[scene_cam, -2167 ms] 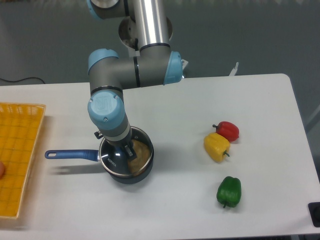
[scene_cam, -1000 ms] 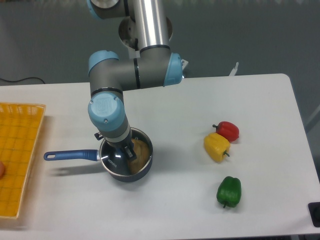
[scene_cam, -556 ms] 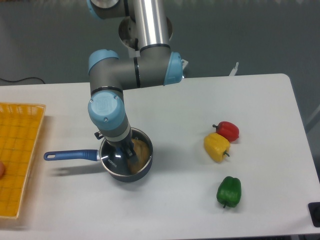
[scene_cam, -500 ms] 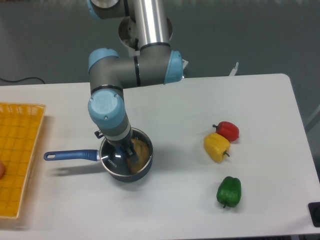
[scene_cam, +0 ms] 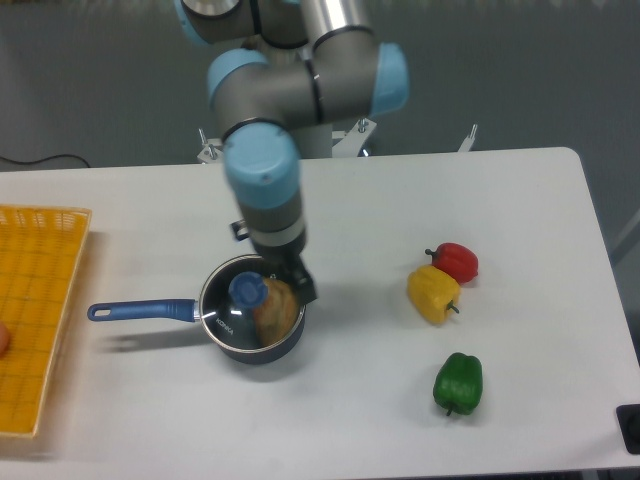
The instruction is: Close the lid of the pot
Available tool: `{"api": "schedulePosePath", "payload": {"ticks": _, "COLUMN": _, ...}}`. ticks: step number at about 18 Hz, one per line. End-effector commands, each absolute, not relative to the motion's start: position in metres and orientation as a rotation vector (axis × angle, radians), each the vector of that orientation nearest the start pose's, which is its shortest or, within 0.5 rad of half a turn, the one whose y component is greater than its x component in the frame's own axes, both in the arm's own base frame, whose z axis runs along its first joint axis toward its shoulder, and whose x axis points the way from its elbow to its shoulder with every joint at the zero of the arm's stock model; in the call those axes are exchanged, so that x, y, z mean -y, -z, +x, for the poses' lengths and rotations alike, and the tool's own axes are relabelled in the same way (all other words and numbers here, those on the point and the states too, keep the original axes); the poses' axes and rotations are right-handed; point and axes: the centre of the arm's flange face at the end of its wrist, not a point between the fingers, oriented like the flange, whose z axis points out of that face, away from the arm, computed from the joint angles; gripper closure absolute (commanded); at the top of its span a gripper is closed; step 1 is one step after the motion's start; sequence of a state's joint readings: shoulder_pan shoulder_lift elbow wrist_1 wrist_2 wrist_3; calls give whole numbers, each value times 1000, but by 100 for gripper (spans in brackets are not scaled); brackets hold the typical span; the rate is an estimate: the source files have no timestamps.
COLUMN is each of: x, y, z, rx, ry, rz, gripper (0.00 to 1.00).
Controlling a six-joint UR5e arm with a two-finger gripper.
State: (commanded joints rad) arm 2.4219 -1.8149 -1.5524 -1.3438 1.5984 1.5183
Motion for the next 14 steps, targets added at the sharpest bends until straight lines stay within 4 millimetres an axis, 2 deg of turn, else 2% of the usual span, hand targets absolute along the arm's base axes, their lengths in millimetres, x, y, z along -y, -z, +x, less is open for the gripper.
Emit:
{"api": "schedulePosePath", "payload": {"ticks": 5, "x": -437, "y": -398, "z": -406, "rx": -1099, "ry": -8, "rz": -2972, "gripper": 0}}
{"api": "schedulePosePath", "payload": {"ticks": 10, "x": -406, "y": -419, "z": -440, "rx": -1093, "ry": 29, "rz": -2994, "gripper": 0}}
{"api": "schedulePosePath", "payload": {"ticks": 14, "x": -395, "y": -419, "z": -453, "rx": -1090, "ry": 32, "rz": -2999, "gripper": 0}}
